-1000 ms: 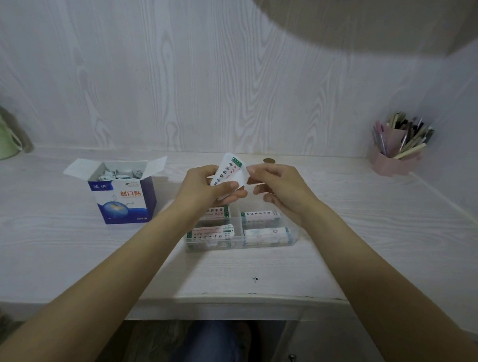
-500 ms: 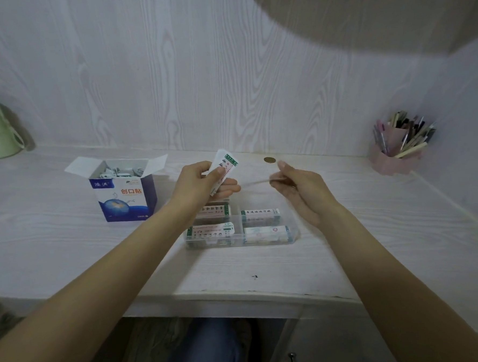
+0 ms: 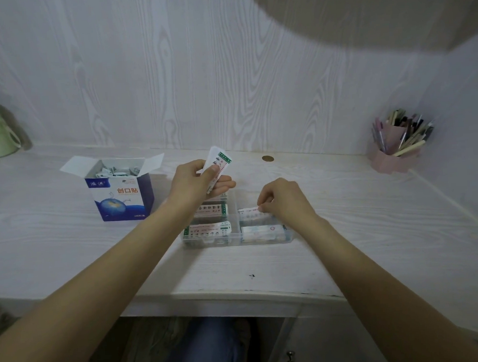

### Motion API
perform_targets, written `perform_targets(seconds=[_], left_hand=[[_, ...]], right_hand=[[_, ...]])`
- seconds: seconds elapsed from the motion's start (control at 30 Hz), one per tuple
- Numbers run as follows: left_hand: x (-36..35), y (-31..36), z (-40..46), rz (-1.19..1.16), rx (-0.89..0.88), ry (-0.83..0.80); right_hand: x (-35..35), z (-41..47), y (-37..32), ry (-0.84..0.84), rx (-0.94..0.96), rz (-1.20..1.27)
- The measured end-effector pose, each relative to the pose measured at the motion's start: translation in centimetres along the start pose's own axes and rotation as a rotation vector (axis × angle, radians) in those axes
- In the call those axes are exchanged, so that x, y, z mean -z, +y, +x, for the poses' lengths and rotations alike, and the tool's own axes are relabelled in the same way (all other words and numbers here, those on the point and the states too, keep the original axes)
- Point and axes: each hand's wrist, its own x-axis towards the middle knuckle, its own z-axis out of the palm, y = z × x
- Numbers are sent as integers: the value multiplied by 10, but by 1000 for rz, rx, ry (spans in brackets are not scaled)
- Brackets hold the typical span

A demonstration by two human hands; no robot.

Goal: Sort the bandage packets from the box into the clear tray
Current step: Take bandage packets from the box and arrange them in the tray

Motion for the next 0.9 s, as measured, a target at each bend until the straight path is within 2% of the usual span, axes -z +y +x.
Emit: perform_targets(seconds=[0.2, 0.43, 0.6, 0.8, 0.9], left_hand=[[0, 2, 0, -2, -6, 4], [-1, 2, 0, -11, -5, -4], [-2, 2, -2, 9, -13, -15], [-3, 5, -3, 49, -26, -33], [-2, 5, -3, 78, -25, -60]], right_hand=[[-6, 6, -6, 0, -42, -185], [-1, 3, -13, 70, -134, -537], [4, 2, -21, 10, -194, -563], [9, 0, -24, -92, -273, -395], [11, -3, -25, -101, -286, -400]])
